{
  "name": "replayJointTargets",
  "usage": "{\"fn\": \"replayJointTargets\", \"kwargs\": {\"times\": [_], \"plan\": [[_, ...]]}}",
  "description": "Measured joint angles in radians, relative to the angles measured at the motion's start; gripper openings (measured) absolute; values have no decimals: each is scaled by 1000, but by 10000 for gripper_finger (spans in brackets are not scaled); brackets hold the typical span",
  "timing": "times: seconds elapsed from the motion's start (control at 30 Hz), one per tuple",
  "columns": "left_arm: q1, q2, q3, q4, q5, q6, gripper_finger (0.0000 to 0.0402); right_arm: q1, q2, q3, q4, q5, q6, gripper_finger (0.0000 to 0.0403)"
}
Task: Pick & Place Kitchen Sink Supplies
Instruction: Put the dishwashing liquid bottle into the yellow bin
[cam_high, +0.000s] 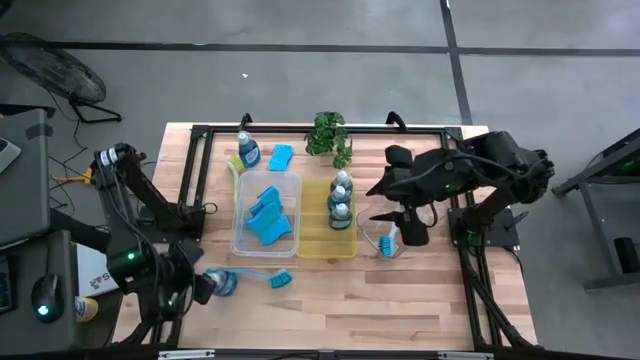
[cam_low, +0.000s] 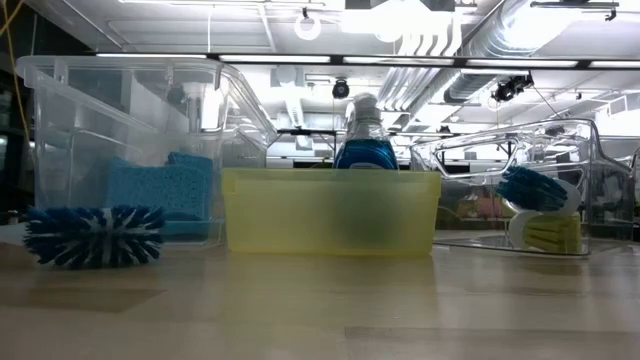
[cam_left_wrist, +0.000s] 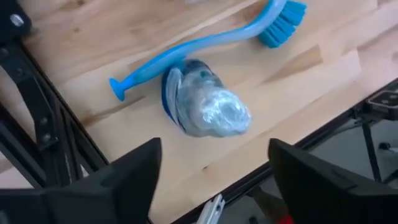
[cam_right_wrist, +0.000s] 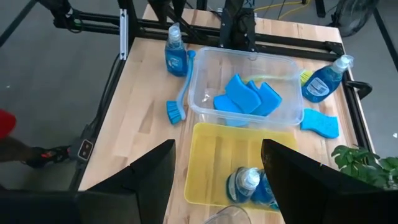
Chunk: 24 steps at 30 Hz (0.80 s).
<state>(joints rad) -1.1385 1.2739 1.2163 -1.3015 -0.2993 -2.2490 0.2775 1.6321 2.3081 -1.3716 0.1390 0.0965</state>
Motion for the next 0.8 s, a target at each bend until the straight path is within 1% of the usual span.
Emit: {"fn": "replayJointTargets", "kwargs": {"times": [0.1,0.2,0.33,0.47,0.67,0.8], "plan": [[31,-2,0,-12,5,1,324,-10,0,0,0,-2,17,232],[85,-1,0,-13,32,60,339,-16,0,0,0,-2,33,232],[185,10,0,-13,70,171,342,-23,0,0,0,-19,39,232],[267,27,0,-13,194,256,342,-23,0,0,0,-17,54,232],[310,78,0,-7,286,313,342,-23,0,0,-20,-38,61,232],[316,101,0,11,311,315,342,-23,0,0,-34,-38,56,232]]}}
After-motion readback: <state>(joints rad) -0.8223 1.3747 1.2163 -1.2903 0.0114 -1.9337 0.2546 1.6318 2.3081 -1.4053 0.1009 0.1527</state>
